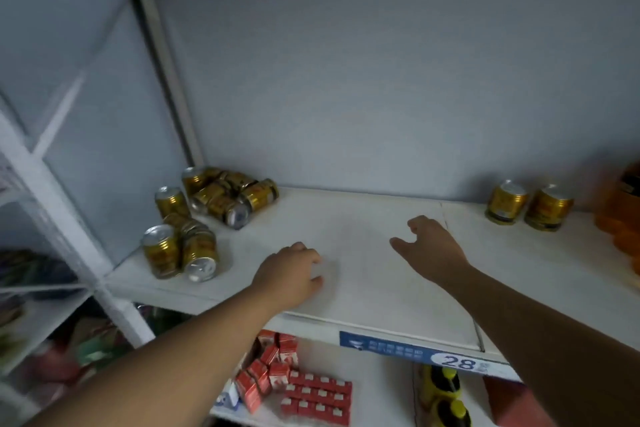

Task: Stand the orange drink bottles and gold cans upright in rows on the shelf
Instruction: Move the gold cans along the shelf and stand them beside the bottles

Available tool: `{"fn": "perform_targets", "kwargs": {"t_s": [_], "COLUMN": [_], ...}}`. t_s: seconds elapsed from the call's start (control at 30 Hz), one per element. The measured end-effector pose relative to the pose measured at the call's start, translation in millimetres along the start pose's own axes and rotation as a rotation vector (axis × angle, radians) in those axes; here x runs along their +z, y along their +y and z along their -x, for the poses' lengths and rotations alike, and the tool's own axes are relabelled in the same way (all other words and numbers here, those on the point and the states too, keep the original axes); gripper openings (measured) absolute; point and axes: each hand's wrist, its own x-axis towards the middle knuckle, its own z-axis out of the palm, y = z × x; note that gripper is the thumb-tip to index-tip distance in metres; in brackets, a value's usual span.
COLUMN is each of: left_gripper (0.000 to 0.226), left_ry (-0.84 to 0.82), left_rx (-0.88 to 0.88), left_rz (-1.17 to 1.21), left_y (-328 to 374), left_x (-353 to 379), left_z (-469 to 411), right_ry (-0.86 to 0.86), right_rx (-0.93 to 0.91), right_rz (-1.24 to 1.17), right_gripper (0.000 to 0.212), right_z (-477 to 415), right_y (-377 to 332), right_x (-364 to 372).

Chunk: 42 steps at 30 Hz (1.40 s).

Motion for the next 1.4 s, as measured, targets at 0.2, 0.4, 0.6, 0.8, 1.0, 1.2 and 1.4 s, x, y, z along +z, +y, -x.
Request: {"fn": "perform_targets", "kwargs": {"t_s": [0.2, 0.4, 0.6, 0.8, 1.0, 1.2, 1.4], "left_gripper": [0.04, 0.037, 0.035, 0.054, 0.085, 0.086, 0.077], "left_ry": [0.044, 0.136, 0.259, 0.4, 0.434, 0.388, 0.298], "left_rx": [-0.178, -0.343, -0.488, -0.495, -0.442, -0.416, -0.419], "left_rz": [0.037, 0.128, 0.189, 0.34, 0.441, 0.465, 0.419], "left_y": [-42.3, -95.0, -171.7, -237.2, -266.8, -277.1, -276.6], "left_x": [-0.4, -2.6, -21.1, -39.5, -39.3, -35.9, -24.4], "left_z": [81.2, 132.5, 143.8, 129.2, 107.8, 85.7, 79.7], "right_ry": [-0.113, -0.164, -0.175, -0.195, -0.222, -0.109, -0.011], "right_rx": [-0.092, -0.147, -0.198, -0.184, -0.172, -0.083, -0.083], "right_rz": [-0.01, 0.008, 0.013, -0.044, -0.071, 0.04, 0.071], "right_gripper": [0.065, 0.063, 0.063, 0.076, 0.101, 0.095, 0.08], "right_z": [37.1, 53.1, 56.7, 58.9, 72.7, 67.9, 68.2], "right_y": [-31.6, -79.3, -147.3, -218.7, -269.3, -281.6, -281.7], "right_x": [50.0, 85.5, 123.3, 169.4, 213.4, 240.0, 253.1]}}
